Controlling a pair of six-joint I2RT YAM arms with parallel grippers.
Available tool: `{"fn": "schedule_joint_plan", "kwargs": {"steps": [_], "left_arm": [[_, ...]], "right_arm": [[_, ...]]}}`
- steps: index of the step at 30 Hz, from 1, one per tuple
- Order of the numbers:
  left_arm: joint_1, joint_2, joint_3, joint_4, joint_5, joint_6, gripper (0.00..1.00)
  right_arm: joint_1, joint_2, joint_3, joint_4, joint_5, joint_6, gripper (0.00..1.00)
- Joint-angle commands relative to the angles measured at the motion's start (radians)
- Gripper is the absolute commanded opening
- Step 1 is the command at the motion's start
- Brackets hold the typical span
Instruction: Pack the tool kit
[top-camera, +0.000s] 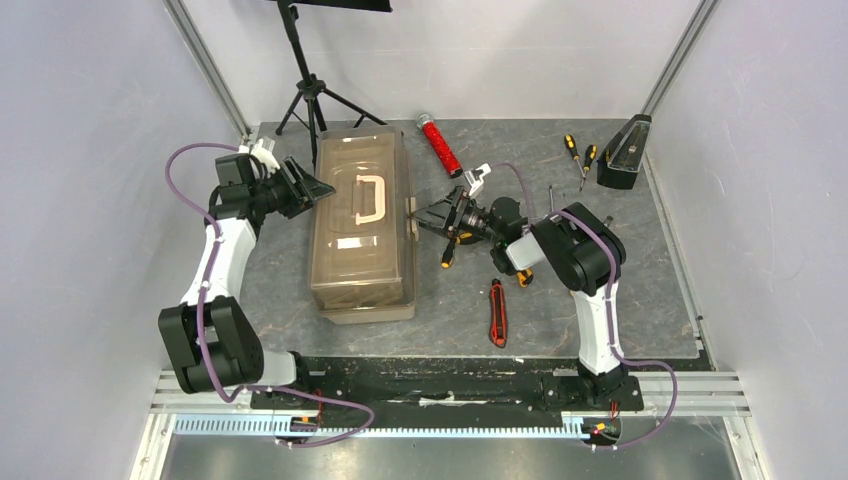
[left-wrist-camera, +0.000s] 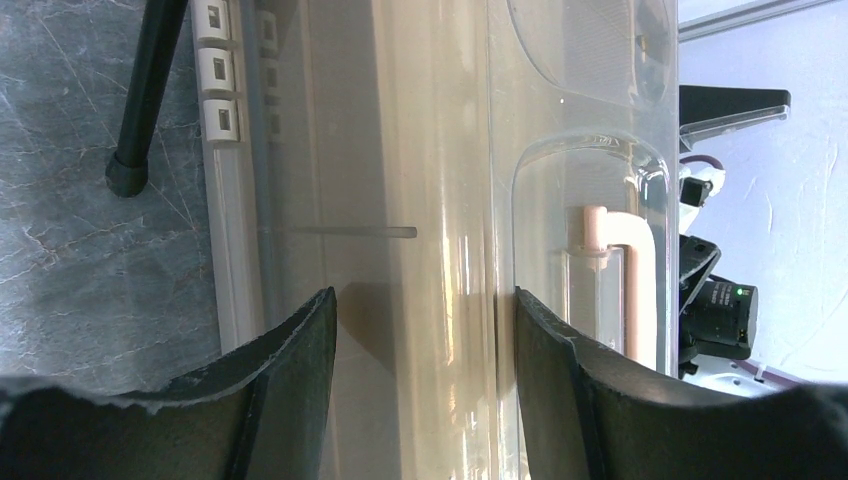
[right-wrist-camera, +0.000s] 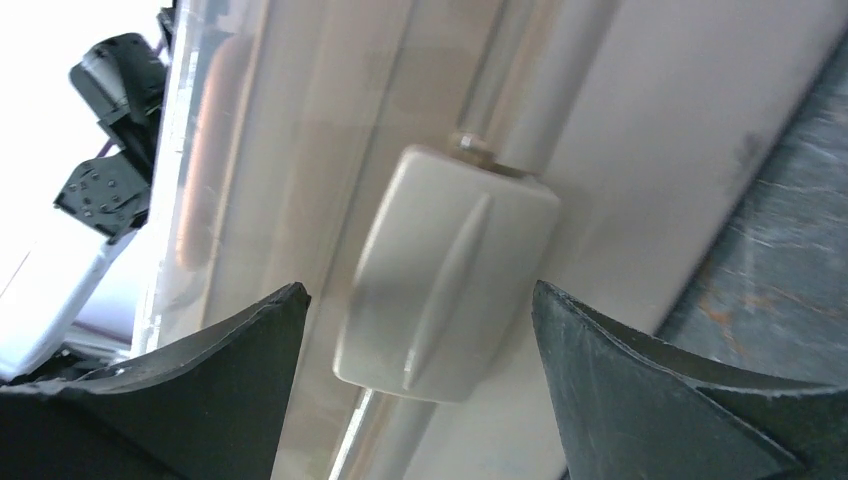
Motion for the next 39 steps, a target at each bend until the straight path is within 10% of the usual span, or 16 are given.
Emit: {"fn": "schedule_joint_plan", "kwargs": {"steps": [1, 28, 39], "left_arm": [[0.008, 0.154, -0.093, -0.224, -0.210, 0.057, 0.56], [0.014, 0.185, -0.084, -0.244, -0.248, 0.064, 0.55], [-0.027, 0.149, -0.079, -0.250, -0.308, 0.070, 0.55]], "right_arm": [[0.027, 0.023, 0.062, 0.187, -0.033, 0.087, 0.86], [0.061, 0.113, 0.103, 0.369, -0.048, 0.195, 0.82], [0.060, 0.073, 0.090, 0.457, -0.022, 0.192, 0.52]]}}
